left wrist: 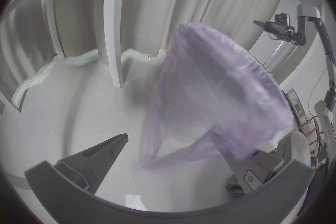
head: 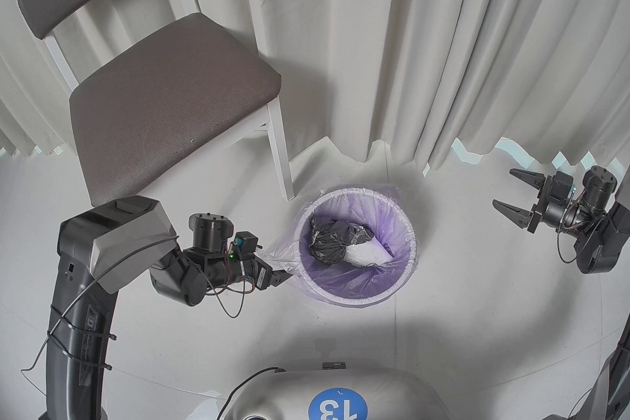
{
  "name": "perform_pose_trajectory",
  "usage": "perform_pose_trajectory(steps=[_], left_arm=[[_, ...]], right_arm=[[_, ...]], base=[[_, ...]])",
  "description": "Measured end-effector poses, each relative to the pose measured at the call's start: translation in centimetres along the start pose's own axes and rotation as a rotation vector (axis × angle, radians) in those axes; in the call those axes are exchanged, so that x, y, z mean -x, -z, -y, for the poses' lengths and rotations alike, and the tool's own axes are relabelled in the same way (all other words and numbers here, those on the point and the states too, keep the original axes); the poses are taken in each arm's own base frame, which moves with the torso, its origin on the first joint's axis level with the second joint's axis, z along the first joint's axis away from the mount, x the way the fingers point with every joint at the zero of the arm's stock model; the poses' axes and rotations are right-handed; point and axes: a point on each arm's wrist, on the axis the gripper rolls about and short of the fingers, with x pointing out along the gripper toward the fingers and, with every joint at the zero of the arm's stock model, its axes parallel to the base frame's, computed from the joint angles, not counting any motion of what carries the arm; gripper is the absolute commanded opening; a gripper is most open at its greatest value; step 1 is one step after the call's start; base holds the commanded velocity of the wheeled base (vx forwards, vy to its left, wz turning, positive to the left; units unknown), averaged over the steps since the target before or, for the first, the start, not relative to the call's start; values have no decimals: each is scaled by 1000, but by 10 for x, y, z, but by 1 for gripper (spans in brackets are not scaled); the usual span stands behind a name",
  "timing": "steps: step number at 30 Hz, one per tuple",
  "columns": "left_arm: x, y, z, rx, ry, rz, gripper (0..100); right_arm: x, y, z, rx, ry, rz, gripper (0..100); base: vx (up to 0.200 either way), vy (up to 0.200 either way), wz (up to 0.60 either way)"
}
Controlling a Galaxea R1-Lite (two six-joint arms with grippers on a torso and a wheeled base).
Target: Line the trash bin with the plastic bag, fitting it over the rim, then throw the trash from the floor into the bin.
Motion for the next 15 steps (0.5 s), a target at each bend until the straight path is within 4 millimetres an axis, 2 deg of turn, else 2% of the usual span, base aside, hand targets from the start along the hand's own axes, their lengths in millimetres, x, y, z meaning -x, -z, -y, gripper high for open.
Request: perform_pose_trajectory(steps=[4, 10, 15], left_arm=[[-17, -8, -3, 8, -37, -85, 100], [-32, -16, -4, -11, -79, -130, 100], [-31, -9, 0, -15, -86, -150, 100]], right_arm=[[-3, 5, 3, -5, 0, -3, 100], [-7, 8, 6, -5, -5, -3, 100], [-6, 7, 3, -9, -9, -5, 100]], base=[[0, 0, 0], [0, 0, 0], [0, 0, 0]])
